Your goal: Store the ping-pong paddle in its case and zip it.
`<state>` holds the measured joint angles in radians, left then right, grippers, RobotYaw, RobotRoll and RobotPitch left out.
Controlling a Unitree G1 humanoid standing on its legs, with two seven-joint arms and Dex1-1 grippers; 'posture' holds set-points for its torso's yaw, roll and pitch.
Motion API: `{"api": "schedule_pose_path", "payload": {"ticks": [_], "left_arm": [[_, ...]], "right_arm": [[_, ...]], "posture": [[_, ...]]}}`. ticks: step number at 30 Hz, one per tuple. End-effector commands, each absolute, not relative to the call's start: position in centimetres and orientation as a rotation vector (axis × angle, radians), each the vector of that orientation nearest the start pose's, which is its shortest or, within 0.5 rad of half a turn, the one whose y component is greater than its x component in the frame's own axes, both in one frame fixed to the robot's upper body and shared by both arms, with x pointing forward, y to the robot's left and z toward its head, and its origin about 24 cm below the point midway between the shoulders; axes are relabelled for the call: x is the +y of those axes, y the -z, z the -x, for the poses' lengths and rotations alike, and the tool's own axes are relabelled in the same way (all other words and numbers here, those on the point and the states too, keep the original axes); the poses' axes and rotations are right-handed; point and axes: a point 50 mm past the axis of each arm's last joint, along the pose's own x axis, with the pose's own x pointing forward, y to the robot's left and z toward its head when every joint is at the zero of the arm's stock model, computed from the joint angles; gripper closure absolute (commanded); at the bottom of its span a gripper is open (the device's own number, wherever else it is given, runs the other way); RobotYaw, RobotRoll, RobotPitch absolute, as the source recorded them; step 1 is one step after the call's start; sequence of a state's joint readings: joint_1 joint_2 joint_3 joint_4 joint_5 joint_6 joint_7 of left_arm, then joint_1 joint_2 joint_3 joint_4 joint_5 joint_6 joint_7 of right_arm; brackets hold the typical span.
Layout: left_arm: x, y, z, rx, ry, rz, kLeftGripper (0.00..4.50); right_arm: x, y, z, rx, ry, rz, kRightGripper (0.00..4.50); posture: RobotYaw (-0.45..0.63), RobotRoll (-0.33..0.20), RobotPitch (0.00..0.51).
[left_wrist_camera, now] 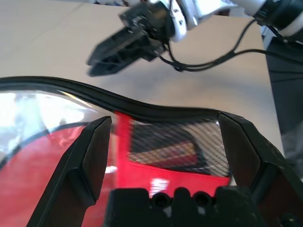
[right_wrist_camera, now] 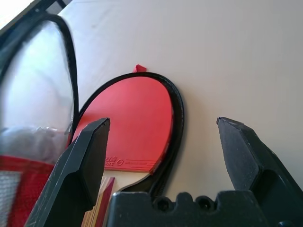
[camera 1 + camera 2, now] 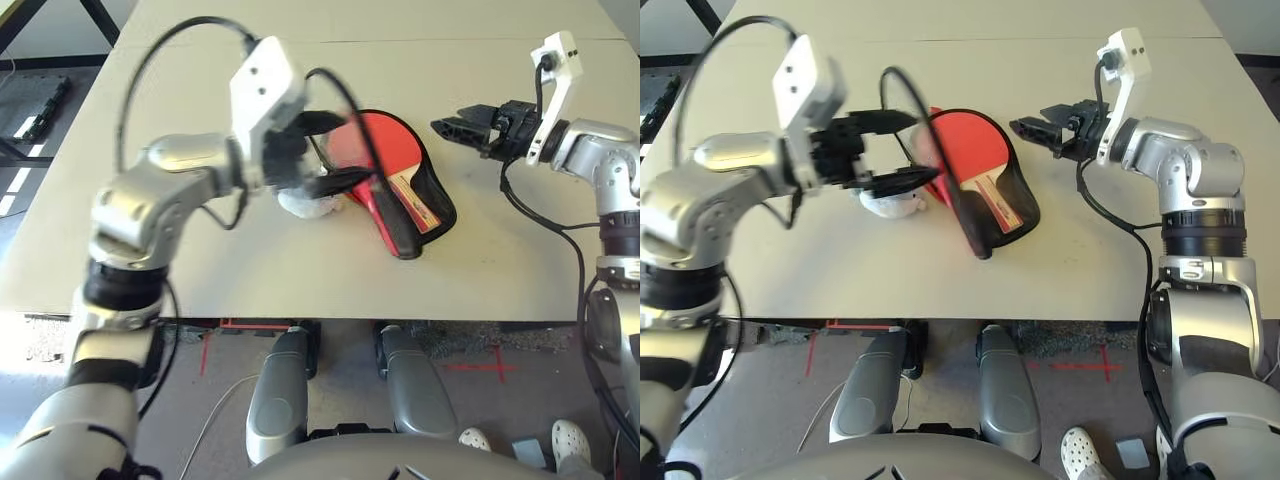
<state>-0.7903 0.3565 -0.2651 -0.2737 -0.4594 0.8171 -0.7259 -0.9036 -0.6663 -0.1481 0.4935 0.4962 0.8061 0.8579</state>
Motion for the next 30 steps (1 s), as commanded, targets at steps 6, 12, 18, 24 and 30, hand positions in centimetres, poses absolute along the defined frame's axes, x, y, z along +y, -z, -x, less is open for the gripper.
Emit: {"api": "schedule_pose_path", "payload": {"ticks": [6, 12, 18, 24, 30], "left_arm": [[7.3, -21.0, -28.6, 0.046, 1.202, -0.326, 0.00], [9.4, -21.2, -28.6, 0.065, 1.170, -0.351, 0.00], [10.2, -20.9, -28.4, 0.083, 1.158, -0.359, 0.00], [10.4, -20.9, -28.3, 0.087, 1.160, -0.359, 0.00], [10.3, -20.8, -28.4, 0.087, 1.164, -0.356, 0.00]], "right_arm": [[-25.8, -20.8, -33.9, 0.373, -0.765, -0.308, 0.02], [-24.7, -18.6, -32.3, 0.502, -0.860, -0.327, 0.02], [-23.4, -16.8, -31.3, 0.576, -0.903, -0.355, 0.02], [-22.2, -15.7, -30.7, 0.625, -0.932, -0.394, 0.02], [-21.0, -14.8, -30.5, 0.657, -0.945, -0.417, 0.02]], "posture": [[0.04, 0.000, 0.243], [0.04, 0.000, 0.245], [0.05, 0.000, 0.246], [0.04, 0.000, 0.246], [0.04, 0.000, 0.248]]}}
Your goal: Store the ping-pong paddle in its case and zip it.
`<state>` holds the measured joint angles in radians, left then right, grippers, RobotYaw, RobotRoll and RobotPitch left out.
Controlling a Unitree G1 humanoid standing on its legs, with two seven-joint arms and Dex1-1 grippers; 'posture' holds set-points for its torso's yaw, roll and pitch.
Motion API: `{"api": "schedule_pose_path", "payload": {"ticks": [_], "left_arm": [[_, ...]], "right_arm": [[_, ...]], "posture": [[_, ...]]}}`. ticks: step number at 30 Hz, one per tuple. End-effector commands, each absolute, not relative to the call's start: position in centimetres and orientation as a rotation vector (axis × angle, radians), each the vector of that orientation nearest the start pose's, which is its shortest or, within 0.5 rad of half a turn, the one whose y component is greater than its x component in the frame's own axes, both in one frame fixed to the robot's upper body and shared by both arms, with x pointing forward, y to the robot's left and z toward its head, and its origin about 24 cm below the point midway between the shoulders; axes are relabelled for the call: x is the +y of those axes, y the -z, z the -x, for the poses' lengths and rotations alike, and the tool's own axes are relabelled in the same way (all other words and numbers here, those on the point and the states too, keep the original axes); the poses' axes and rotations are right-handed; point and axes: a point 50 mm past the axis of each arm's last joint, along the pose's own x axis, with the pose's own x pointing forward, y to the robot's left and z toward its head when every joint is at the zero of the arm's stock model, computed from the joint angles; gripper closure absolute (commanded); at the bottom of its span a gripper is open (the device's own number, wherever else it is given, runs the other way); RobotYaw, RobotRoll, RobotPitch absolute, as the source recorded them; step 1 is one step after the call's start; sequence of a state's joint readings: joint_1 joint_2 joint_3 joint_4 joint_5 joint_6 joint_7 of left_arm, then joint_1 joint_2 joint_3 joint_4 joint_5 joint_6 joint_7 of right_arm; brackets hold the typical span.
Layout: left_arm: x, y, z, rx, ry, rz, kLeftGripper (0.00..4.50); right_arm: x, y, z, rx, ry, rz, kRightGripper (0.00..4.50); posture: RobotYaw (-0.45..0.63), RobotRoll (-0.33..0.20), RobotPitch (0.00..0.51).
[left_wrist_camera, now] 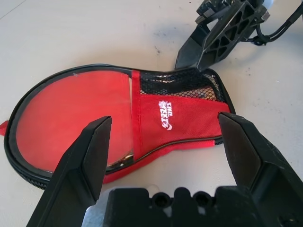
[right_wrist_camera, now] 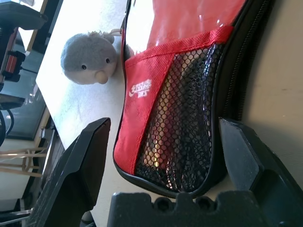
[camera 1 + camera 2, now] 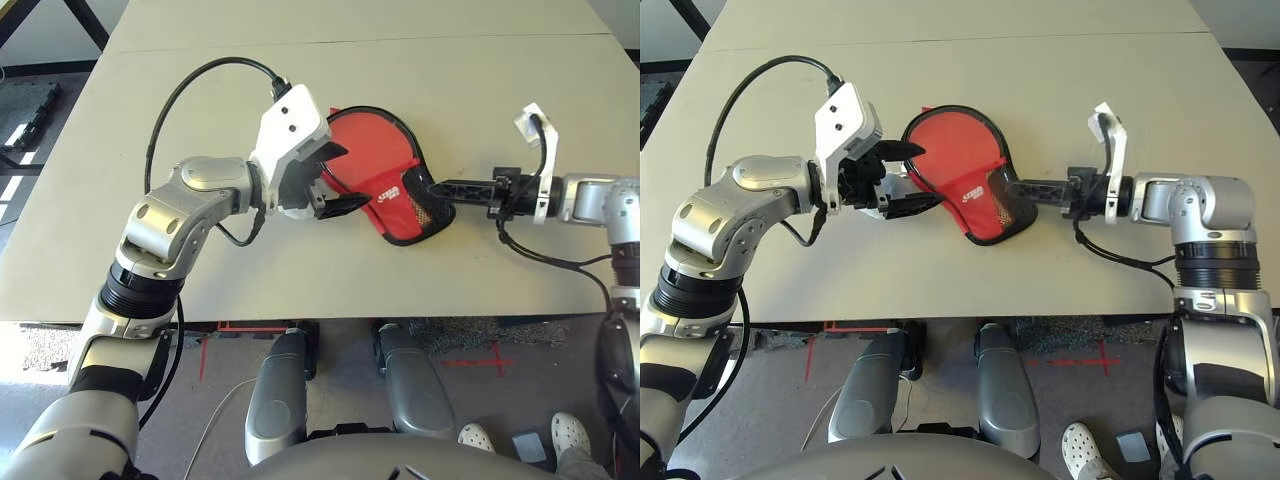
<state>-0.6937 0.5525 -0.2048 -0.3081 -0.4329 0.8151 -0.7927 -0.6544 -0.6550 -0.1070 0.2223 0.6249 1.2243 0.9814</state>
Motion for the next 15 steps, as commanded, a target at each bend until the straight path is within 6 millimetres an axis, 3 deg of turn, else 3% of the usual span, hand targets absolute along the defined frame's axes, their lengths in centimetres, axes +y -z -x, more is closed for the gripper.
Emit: {"api": "schedule_pose_path", "payload": {"ticks": [1, 8, 15], "left_arm": [[10.3, -20.8, -28.4, 0.087, 1.164, -0.355, 0.00], [10.3, -20.7, -28.4, 0.091, 1.161, -0.359, 0.00], [10.4, -20.7, -28.4, 0.092, 1.163, -0.361, 0.00]], "right_arm": [[-20.9, -14.7, -30.5, 0.661, -0.944, -0.423, 0.02], [-21.6, -14.3, -30.8, 0.687, -0.871, -0.425, 0.02], [-23.5, -15.9, -30.9, 0.629, -0.858, -0.368, 0.02]], "posture": [[0.04, 0.000, 0.248], [0.05, 0.000, 0.252], [0.04, 0.000, 0.254]]}}
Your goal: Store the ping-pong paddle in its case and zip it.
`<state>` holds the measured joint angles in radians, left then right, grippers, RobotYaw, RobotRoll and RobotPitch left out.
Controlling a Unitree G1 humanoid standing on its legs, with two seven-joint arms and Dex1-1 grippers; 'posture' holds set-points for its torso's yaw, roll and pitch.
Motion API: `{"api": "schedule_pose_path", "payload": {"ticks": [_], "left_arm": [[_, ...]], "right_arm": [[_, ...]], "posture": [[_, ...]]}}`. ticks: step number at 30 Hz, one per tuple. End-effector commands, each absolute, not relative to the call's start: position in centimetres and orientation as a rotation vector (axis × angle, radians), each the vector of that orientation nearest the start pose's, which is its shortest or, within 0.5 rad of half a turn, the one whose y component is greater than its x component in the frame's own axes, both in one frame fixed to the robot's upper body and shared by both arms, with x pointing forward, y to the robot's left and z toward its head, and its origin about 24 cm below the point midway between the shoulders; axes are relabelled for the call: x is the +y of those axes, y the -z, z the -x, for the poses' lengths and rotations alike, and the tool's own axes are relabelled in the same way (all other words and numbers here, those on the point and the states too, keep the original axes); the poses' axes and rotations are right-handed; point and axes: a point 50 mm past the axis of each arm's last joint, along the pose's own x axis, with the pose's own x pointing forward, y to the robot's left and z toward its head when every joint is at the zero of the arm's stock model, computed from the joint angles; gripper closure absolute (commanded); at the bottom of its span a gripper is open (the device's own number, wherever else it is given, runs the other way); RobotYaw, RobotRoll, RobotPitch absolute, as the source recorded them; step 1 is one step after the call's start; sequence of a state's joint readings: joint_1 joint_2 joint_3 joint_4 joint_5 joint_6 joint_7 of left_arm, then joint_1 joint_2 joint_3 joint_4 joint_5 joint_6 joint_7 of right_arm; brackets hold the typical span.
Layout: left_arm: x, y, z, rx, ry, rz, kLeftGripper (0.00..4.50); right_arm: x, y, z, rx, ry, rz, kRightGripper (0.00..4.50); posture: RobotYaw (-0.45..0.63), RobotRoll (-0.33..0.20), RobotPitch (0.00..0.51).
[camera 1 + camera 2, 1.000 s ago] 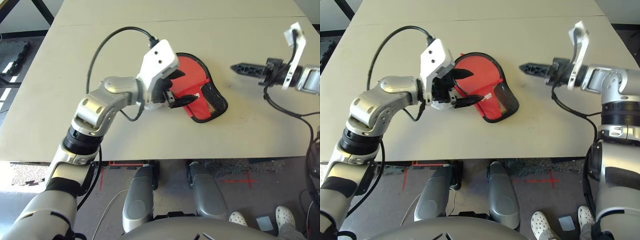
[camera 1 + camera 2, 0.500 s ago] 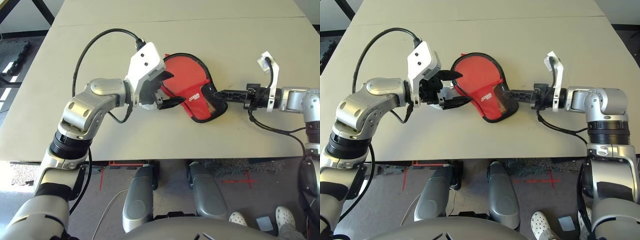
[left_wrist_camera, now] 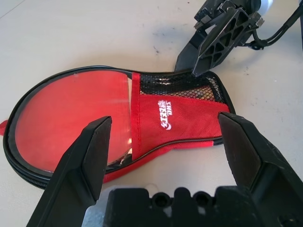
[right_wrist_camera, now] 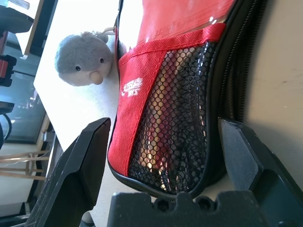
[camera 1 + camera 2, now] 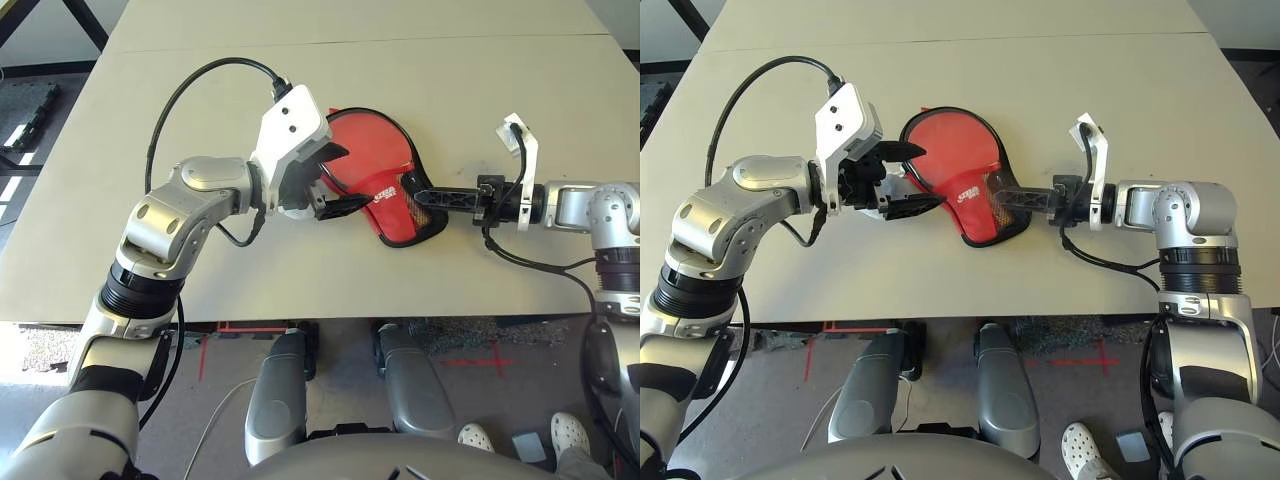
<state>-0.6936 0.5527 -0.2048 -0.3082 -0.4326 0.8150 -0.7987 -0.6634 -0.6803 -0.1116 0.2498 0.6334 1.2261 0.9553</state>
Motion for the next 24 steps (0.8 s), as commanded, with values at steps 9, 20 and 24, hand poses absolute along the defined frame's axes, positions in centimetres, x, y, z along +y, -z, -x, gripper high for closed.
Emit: {"api": "schedule_pose_path", "payload": {"ticks": [9, 20, 24], "left_arm": [[10.2, -20.8, -28.3, 0.088, 1.175, -0.361, 0.00], [10.1, -20.9, -28.3, 0.089, 1.178, -0.366, 0.00], [10.1, -20.8, -28.3, 0.092, 1.179, -0.365, 0.00]], "right_arm": [[-25.2, -16.8, -31.3, 0.603, -0.814, -0.325, 0.02], [-22.6, -14.6, -31.7, 0.657, -0.878, -0.360, 0.02], [-21.5, -14.3, -31.7, 0.663, -0.909, -0.365, 0.02]], "posture": [[0.04, 0.000, 0.250], [0.05, 0.000, 0.257], [0.05, 0.000, 0.260]]}}
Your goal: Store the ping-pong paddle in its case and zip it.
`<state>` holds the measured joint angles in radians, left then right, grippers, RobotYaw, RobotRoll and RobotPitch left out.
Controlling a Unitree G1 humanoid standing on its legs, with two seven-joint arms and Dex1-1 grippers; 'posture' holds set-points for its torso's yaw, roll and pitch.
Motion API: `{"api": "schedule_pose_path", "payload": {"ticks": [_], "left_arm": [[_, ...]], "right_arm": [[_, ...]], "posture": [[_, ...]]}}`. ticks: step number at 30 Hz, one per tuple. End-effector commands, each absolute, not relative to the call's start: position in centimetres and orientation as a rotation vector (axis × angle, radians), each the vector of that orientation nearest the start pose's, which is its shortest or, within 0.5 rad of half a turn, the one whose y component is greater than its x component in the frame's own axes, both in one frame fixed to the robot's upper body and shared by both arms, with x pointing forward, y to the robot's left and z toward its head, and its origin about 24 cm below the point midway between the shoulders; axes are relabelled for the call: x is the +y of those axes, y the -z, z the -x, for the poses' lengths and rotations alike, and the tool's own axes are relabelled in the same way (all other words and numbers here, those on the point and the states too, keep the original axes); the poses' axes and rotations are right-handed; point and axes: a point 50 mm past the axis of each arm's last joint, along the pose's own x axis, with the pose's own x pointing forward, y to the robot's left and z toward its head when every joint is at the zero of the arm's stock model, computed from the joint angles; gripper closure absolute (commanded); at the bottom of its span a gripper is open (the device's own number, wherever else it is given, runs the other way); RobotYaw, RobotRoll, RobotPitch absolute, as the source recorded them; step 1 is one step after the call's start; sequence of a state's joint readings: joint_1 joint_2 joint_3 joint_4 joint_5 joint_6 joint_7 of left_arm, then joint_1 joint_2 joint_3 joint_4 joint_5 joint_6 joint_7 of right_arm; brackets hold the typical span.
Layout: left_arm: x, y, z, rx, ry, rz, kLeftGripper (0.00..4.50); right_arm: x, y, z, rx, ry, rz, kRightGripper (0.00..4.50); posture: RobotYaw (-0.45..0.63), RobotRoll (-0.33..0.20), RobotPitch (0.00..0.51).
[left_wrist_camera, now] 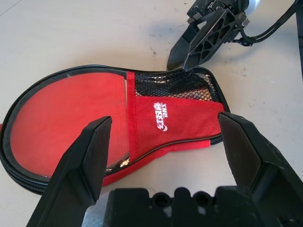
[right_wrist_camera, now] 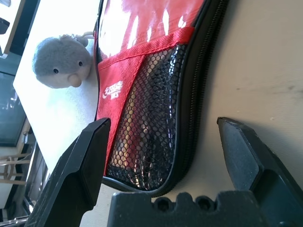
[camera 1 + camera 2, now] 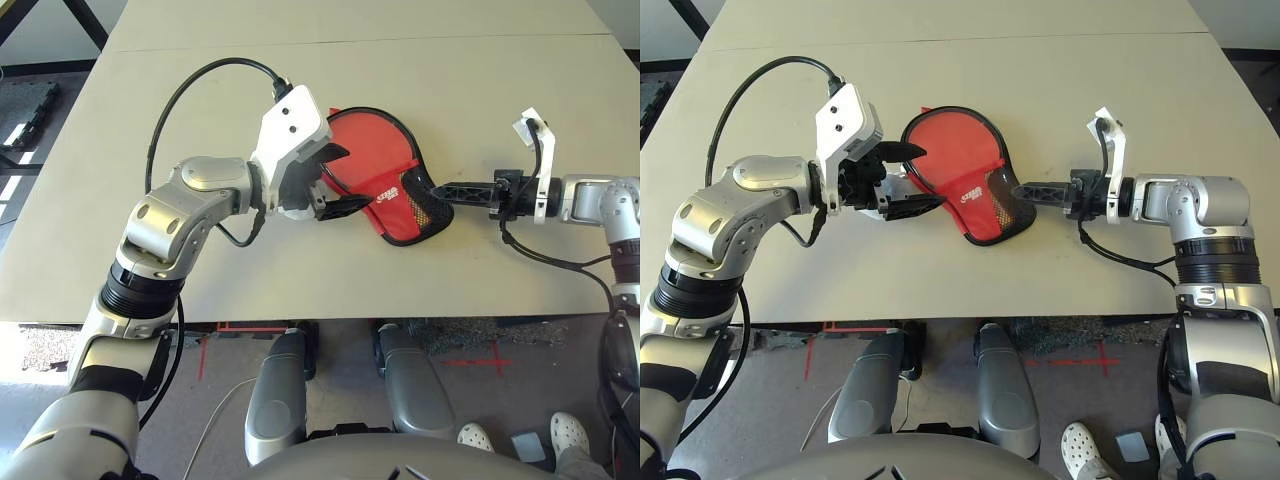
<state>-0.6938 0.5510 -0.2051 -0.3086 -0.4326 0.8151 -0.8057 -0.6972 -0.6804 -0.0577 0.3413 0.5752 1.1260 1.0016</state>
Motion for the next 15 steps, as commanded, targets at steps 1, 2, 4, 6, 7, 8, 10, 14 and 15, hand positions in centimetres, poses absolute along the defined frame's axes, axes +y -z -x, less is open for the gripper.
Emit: {"api": "schedule_pose_path", "payload": {"ticks": [1, 2, 4, 6, 7, 8, 10, 14, 15], "left_arm": [[10.1, -20.8, -28.3, 0.092, 1.179, -0.365, 0.00], [10.1, -20.8, -28.3, 0.093, 1.178, -0.364, 0.00], [10.1, -20.7, -28.3, 0.093, 1.177, -0.364, 0.00], [10.1, -20.7, -28.3, 0.094, 1.176, -0.365, 0.00], [10.2, -20.6, -28.3, 0.095, 1.175, -0.365, 0.00], [10.1, -20.6, -28.3, 0.095, 1.175, -0.365, 0.00], [10.2, -20.6, -28.3, 0.096, 1.174, -0.366, 0.00], [10.2, -20.6, -28.3, 0.093, 1.171, -0.365, 0.00], [10.2, -20.6, -28.3, 0.092, 1.171, -0.365, 0.00]], "right_arm": [[-21.3, -14.3, -31.8, 0.661, -0.915, -0.369, 0.02], [-21.2, -14.3, -31.8, 0.660, -0.919, -0.370, 0.02], [-21.0, -14.3, -31.8, 0.661, -0.925, -0.371, 0.02], [-20.8, -14.3, -31.8, 0.662, -0.931, -0.371, 0.02], [-20.7, -14.2, -31.9, 0.664, -0.934, -0.371, 0.02], [-20.6, -14.2, -31.9, 0.664, -0.935, -0.372, 0.02], [-20.4, -14.1, -31.9, 0.666, -0.939, -0.372, 0.02], [-20.1, -14.1, -32.1, 0.671, -0.942, -0.378, 0.02], [-20.1, -14.1, -32.1, 0.672, -0.941, -0.382, 0.02]], "posture": [[0.05, 0.000, 0.260], [0.05, 0.000, 0.260], [0.05, 0.000, 0.258], [0.05, 0.000, 0.256], [0.05, 0.000, 0.256], [0.05, 0.000, 0.256], [0.05, 0.000, 0.252], [0.06, 0.000, 0.250], [0.06, 0.000, 0.249]]}}
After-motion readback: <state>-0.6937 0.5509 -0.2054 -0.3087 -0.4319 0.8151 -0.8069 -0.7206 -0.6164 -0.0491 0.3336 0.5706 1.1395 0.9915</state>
